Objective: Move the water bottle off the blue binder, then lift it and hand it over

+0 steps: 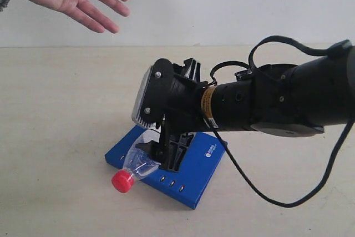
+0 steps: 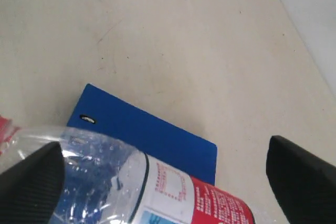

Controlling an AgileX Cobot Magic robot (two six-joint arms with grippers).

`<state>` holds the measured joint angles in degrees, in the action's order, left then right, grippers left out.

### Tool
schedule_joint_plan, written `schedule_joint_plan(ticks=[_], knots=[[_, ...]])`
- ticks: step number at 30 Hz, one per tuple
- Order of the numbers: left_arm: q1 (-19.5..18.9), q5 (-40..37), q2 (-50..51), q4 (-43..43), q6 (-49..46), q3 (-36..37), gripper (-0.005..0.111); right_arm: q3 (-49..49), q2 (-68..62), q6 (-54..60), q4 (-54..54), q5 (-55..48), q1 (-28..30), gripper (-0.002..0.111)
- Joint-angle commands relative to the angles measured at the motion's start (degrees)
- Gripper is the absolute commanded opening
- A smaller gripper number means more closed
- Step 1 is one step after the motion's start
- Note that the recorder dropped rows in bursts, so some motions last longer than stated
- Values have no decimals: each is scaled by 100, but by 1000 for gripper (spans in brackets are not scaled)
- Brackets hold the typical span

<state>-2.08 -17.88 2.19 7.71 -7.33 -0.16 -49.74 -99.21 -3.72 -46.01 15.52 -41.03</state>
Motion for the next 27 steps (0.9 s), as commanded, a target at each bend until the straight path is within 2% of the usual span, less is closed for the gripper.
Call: schedule_joint_plan(ticks=[1, 5, 8, 11, 13, 16, 17, 21, 27], knots=[[0, 49, 39, -6, -28, 16, 4, 7, 19, -647, -9, -75, 48, 94], [0, 49, 39, -6, -28, 16, 4, 7, 29, -996, -78, -112, 48, 94], [0, 49, 39, -6, -28, 16, 4, 7, 29, -1321, -665, -171, 48, 94], [0, 49, 39, -6, -28, 16, 4, 7, 77, -2085, -1976, -301, 48, 94], [0, 49, 39, -6, -28, 16, 4, 7, 129, -2997, -3055, -170, 48, 94], [0, 49, 39, -6, -28, 16, 4, -11, 141, -4667, -5174, 615, 48, 94], [0, 49, 39, -6, -28, 16, 4, -21, 141, -4900, -5394, 972, 48, 94], [0, 49, 39, -6, -28, 16, 4, -4, 141, -4502, -5394, 1459, 48, 94], [0, 49, 39, -6, -28, 16, 4, -4, 129, -3201, -5394, 795, 48, 94]])
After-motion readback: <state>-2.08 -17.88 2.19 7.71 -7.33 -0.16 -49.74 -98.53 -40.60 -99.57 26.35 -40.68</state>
